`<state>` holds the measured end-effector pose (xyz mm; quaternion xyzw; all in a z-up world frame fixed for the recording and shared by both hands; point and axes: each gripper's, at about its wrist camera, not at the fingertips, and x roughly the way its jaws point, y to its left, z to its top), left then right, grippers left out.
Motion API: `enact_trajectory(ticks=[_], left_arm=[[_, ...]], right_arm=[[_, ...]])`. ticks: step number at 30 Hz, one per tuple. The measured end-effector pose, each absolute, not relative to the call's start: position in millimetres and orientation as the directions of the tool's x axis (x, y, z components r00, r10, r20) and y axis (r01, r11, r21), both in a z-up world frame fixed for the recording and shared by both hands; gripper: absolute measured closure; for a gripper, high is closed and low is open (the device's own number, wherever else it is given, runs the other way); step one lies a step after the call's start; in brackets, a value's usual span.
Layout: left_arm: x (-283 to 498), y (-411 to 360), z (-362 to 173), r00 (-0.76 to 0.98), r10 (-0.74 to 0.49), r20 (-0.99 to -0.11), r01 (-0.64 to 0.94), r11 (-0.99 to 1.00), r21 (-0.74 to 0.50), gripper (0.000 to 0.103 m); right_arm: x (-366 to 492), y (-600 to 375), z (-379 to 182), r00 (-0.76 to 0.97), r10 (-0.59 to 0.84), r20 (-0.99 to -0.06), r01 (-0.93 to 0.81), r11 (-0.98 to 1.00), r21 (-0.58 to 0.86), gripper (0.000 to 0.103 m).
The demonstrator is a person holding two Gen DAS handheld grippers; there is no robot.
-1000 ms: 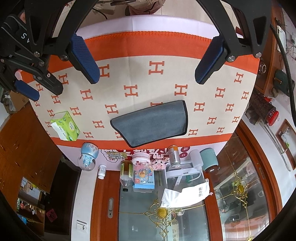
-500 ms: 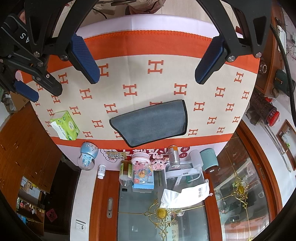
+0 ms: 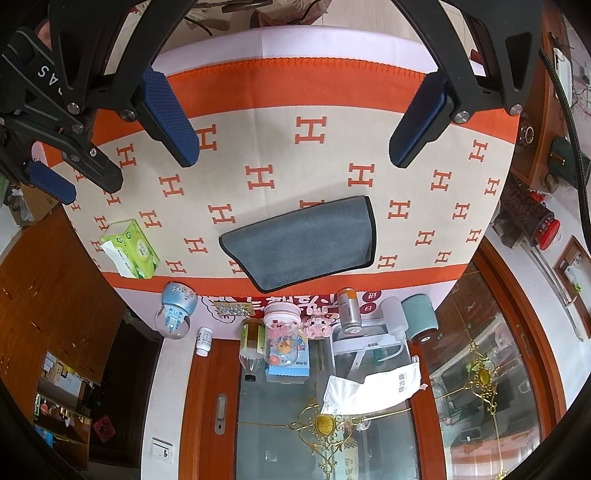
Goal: Fold towel
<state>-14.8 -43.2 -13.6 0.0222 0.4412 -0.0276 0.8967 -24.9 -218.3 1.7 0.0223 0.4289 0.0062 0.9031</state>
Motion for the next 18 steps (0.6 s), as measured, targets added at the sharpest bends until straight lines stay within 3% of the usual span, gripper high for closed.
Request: enact_trajectory(ticks=[18], left_arm=[[-7.0,-47.4,-15.7,0.600,-0.037,-0.799,0.079,0.997,0.013,0.001]], right_arm=[[-22.7,-219.4,0.4,0.634,0.022,-0.773,0.022,0.999,0.046,0.037]])
